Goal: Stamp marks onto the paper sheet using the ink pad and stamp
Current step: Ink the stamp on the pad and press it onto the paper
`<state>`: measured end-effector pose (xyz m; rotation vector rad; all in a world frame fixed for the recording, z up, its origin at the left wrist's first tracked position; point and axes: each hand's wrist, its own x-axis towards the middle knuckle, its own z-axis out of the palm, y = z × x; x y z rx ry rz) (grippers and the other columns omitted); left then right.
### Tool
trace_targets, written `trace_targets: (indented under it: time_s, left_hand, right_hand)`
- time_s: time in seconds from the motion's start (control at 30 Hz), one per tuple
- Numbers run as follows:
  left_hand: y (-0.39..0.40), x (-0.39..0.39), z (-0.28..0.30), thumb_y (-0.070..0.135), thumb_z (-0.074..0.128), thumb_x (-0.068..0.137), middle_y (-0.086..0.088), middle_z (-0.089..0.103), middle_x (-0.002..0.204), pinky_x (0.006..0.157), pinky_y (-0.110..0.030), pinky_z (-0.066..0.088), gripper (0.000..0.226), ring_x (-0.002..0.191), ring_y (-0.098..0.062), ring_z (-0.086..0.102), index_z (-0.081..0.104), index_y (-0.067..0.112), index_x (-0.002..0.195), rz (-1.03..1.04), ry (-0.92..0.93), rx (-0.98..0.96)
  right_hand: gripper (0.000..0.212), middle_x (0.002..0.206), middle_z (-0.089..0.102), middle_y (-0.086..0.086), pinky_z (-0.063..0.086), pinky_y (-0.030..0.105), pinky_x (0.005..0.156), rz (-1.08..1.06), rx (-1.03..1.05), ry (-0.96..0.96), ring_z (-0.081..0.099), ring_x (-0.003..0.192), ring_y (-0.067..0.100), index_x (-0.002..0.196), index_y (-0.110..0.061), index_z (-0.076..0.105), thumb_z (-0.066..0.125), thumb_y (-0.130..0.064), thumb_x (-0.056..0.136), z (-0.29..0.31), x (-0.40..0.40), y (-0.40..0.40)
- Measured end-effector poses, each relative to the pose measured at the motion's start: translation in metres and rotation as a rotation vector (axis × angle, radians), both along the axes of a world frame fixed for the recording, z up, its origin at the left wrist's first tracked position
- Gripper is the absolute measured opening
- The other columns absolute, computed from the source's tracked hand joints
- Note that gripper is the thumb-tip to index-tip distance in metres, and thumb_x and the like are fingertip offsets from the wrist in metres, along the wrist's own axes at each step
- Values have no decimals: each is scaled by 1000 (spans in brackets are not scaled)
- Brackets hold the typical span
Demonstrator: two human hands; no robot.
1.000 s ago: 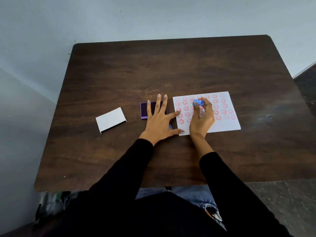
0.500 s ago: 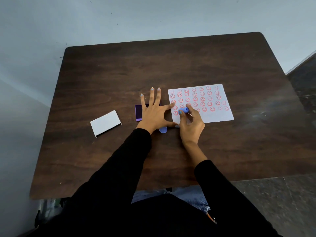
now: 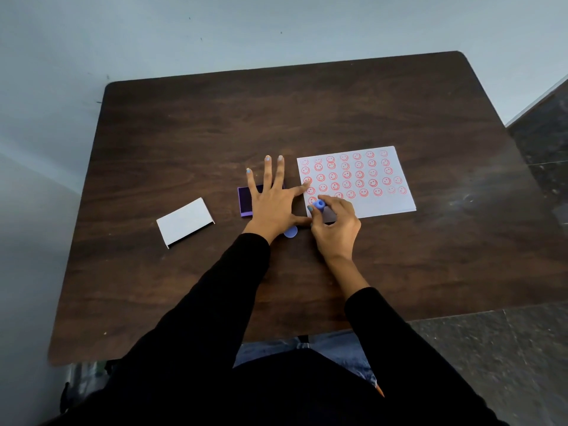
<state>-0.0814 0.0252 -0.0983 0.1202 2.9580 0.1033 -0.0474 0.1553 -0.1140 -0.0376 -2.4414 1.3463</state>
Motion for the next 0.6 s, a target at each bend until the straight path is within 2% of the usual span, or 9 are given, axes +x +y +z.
trace_targets:
  time_s: [0.23,0.6]
  left_hand:
    - [0,1,-1,70,57,73,-12,-13,158,107,-64,-16,70,141,-37,-23,38,45,136,13,17,31]
    - [2,2,2,63,64,72,-12,-11,159,107,-65,-13,69,142,-37,-21,41,45,134,30,12,58]
  right_hand:
    - [19,88,69,20,50,37,78,43,57,-7,61,87,34,88,4,68,74,-1,70,1,-1,-1]
    - [21,84,70,18,43,29,73,35,85,-88,58,85,33,83,2,68,79,-6,67,8,-7,2]
